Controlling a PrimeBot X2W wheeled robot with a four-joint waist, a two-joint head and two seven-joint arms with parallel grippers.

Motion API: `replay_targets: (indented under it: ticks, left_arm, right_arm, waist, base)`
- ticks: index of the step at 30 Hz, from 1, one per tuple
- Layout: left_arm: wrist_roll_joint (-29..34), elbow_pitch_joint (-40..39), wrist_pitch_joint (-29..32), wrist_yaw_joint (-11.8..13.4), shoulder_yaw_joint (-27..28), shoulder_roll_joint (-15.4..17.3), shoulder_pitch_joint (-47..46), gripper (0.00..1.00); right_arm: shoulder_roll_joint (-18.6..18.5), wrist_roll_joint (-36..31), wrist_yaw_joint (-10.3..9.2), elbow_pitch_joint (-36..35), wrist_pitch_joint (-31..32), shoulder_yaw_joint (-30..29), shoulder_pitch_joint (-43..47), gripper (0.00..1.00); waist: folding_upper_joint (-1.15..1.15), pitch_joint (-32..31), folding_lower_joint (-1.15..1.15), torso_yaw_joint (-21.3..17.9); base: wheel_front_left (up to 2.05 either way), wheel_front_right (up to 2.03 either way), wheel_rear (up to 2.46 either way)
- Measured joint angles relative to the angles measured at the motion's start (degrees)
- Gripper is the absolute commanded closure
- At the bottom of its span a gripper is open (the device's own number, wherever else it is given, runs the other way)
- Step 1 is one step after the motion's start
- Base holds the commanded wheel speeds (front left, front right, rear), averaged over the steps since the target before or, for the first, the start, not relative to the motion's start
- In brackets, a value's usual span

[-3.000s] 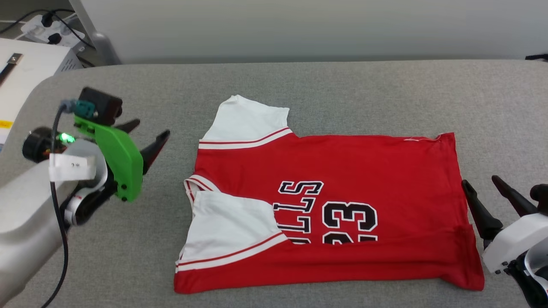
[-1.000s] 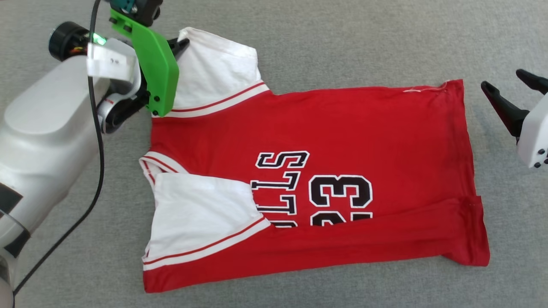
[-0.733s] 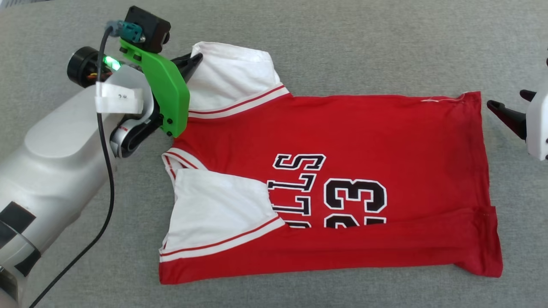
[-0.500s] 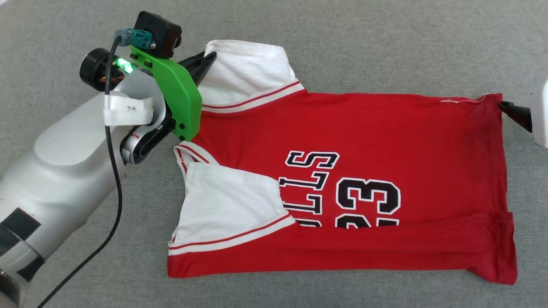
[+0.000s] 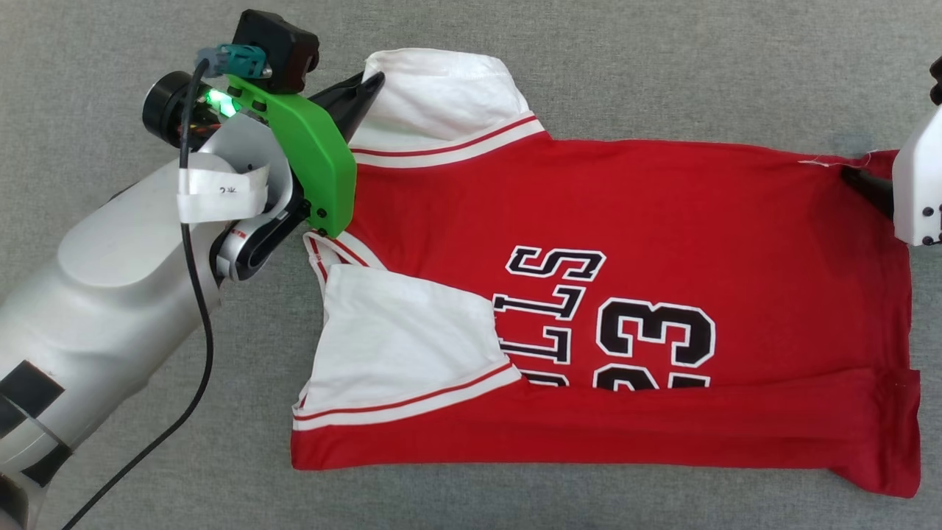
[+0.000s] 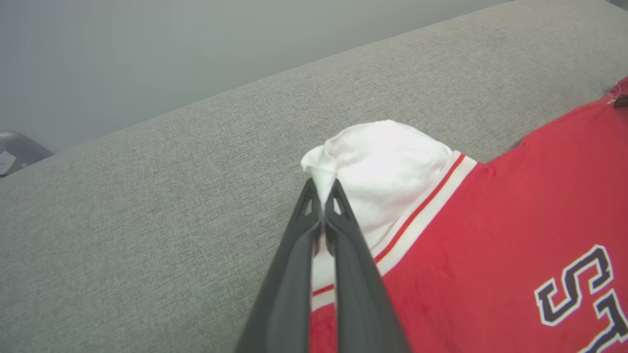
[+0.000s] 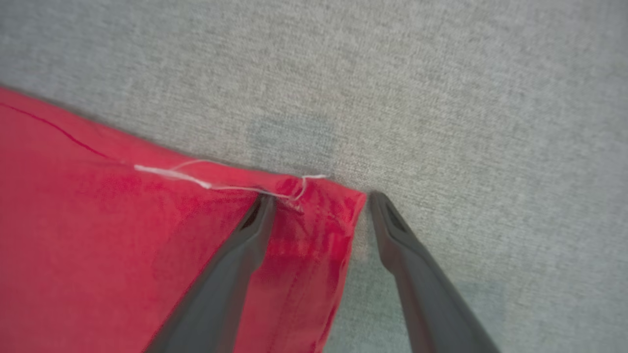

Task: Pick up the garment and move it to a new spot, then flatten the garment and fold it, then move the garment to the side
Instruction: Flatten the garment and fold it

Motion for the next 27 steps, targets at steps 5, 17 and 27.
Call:
replay_targets:
  ticks: [5, 17, 27]
  left_arm:
    - [-0.08, 0.55, -1.07, 0.01, 0.1, 0.65, 0.2, 1.0]
    - [-0.59, 0.27, -3.15, 1.22, -0.55, 2.72, 6.36, 1.0]
    - [-1.14, -7.27, -5.21, 5.87, -2.47, 7.01, 17.97, 1.0]
  right_arm:
    - [0.2, 0.64, 0.02, 0.35, -6.33, 2.46, -0.16, 1.0]
    - [-0.47, 3.42, 0.02, -1.99, -19.4, 6.33, 3.9, 1.0]
    - [-2.57, 5.41, 0.02, -6.34, -26.33, 6.93, 14.85, 1.0]
  waist:
    - [0.0, -1.03, 0.0, -0.42]
    - [0.0, -7.86, 0.01, -1.59]
    - [0.0, -14.61, 0.0, -2.25]
  base:
    - [0.0, 0.0, 0.0]
    - [0.0, 0.0, 0.0]
    - [0.0, 0.0, 0.0]
